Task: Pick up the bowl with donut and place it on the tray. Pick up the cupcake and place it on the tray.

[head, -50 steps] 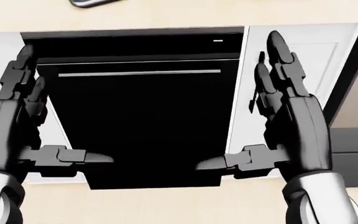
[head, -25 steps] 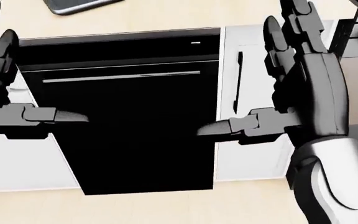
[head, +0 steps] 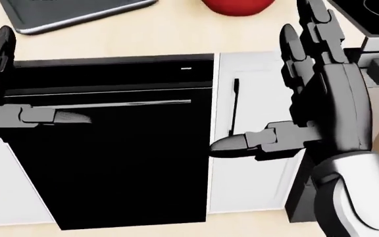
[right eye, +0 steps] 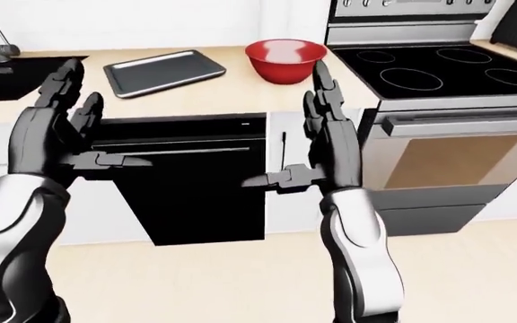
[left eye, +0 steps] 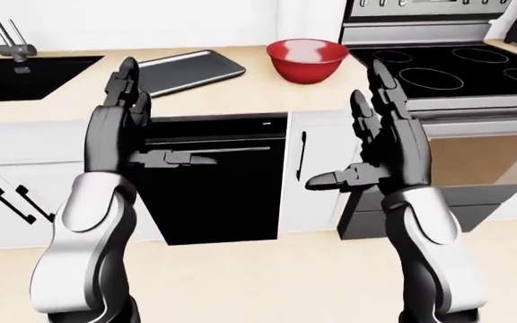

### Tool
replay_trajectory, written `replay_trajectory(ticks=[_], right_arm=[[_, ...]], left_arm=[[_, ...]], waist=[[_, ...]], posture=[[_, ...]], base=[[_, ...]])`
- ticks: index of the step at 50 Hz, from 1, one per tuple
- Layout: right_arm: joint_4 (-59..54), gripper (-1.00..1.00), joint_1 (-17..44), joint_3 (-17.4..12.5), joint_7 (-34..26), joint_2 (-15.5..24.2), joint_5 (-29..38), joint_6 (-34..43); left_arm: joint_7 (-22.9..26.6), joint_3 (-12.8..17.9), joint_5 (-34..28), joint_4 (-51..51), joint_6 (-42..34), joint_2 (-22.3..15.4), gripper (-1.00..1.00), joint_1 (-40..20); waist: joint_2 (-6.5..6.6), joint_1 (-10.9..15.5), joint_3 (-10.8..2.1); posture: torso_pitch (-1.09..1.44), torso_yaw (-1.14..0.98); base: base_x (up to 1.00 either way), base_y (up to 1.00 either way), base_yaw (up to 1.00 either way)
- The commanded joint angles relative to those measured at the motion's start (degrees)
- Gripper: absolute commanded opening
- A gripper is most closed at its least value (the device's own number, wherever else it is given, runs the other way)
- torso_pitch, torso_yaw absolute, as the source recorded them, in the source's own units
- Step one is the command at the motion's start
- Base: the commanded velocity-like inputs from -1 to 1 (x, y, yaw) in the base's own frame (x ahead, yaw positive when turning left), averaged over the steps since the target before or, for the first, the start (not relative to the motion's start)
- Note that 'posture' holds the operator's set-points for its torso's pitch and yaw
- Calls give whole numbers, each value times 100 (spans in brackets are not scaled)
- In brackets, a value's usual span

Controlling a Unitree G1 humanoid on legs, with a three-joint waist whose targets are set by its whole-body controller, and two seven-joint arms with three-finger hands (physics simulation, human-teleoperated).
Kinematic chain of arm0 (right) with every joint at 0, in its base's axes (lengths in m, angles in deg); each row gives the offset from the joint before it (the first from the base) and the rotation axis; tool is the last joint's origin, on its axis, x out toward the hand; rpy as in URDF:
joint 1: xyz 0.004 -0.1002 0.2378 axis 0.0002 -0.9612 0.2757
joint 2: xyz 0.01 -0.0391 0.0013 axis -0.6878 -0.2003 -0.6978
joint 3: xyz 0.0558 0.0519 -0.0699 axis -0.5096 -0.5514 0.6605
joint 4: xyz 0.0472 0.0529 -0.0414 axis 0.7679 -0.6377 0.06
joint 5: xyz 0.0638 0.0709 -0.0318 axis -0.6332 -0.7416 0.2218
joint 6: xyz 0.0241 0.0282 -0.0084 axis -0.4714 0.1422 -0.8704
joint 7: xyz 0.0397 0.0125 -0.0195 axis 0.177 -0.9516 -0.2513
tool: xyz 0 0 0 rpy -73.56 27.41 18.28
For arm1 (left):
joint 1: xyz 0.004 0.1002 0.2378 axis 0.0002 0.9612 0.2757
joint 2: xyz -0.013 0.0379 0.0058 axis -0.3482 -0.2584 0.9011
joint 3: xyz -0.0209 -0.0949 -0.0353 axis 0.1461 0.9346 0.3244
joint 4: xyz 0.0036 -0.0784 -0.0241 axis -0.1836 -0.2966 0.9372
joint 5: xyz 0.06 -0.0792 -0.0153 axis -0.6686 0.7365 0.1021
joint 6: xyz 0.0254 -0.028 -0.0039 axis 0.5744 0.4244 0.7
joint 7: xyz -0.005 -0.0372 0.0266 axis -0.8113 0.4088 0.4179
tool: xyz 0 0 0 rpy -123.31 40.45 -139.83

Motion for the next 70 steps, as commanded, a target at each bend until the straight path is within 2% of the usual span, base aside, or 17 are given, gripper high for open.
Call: replay_trajectory(ticks=[1, 5, 7, 8, 9, 14, 20, 24, 29, 34, 41, 50, 53, 57, 61, 62, 70], right_arm=[[249, 100, 152, -35, 14, 25, -2, -89], [365, 100, 210, -40, 50, 24, -24, 50], [384, 100, 228, -34, 55, 25, -28, 72], [374, 100, 239, -45, 53, 23, -39, 64], [381, 100, 247, -51, 55, 22, -52, 69], [463, 100, 303, -101, 100, 35, -152, 186], [494, 100, 353, -121, 181, 28, -258, 233], [508, 100, 349, -128, 212, 45, -343, 246], [550, 100, 345, -141, 238, 73, -409, 232], [620, 100, 389, -226, 294, 112, -531, 260], [927, 100, 543, -323, 414, 241, -744, 520], [1055, 100, 657, -389, 513, 359, -873, 627], [1121, 100, 656, -388, 526, 377, -911, 655], [1223, 100, 682, -451, 569, 413, -971, 727], [1342, 100, 719, -512, 637, 448, -1078, 818], [1361, 100, 729, -538, 652, 460, -1113, 835], [1415, 100, 730, -657, 745, 590, -1285, 823]], left_arm=[[-5, 9, 62, 78, 118, -38, 100, -169], [-4, -24, 83, 21, 154, -70, 100, -199], [-1, -18, 104, 59, 106, -73, 100, -206], [-7, -8, 120, 111, 41, -75, 100, -216], [-6, -7, 129, 120, 25, -78, 100, -220], [20, -13, 142, 93, 53, -92, 100, -209], [19, -1, 170, 113, -4, -121, 100, -253], [22, -2, 179, 132, -52, -130, 100, -287], [26, -28, 165, 66, 20, -126, 100, -299], [23, -7, 169, 144, -38, -117, 100, -278], [10, 19, 204, 181, -76, -139, 100, -305], [-4, 73, 273, 210, -161, -210, 100, -384], [-13, 54, 275, 201, -146, -212, 100, -378], [-12, 35, 268, 209, -166, -211, 100, -387], [0, 56, 277, 209, -179, -226, 100, -402], [-4, 50, 274, 201, -183, -227, 100, -416], [8, 5, 234, 156, -145, -205, 100, -418]], waist=[[5, 1, -45], [-309, 90, -118], [-713, 44, -259], [-426, 8, -94], [-556, 44, -54], [-439, -70, -150], [166, -58, -232], [-49, 239, -177], [-4, 83, -203], [-689, -253, -139], [-133, -139, -235], [-151, -92, -384], [-175, -81, -9], [-224, -37, 24], [-595, 2, -142], [-432, -56, -65], [-294, -127, -18]], posture=[[0, 0], [0, 0], [0, 0], [0, 0], [0, 0], [0, 0], [0, 0], [0, 0], [0, 0], [0, 0], [0, 0], [0, 0], [0, 0], [0, 0], [0, 0], [0, 0], [0, 0]], base=[[52, 0, 0], [52, 0, 0], [50, 0, 0], [51, 0, 0], [51, 0, 0], [29, 0, 0], [5, 1, 0], [0, 35, 25], [0, 0, 100], [0, 9, 40], [0, 0, 0], [1, 0, 0], [38, 0, 0], [47, 0, 0], [47, 0, 0], [47, 0, 0], [47, 0, 0]])
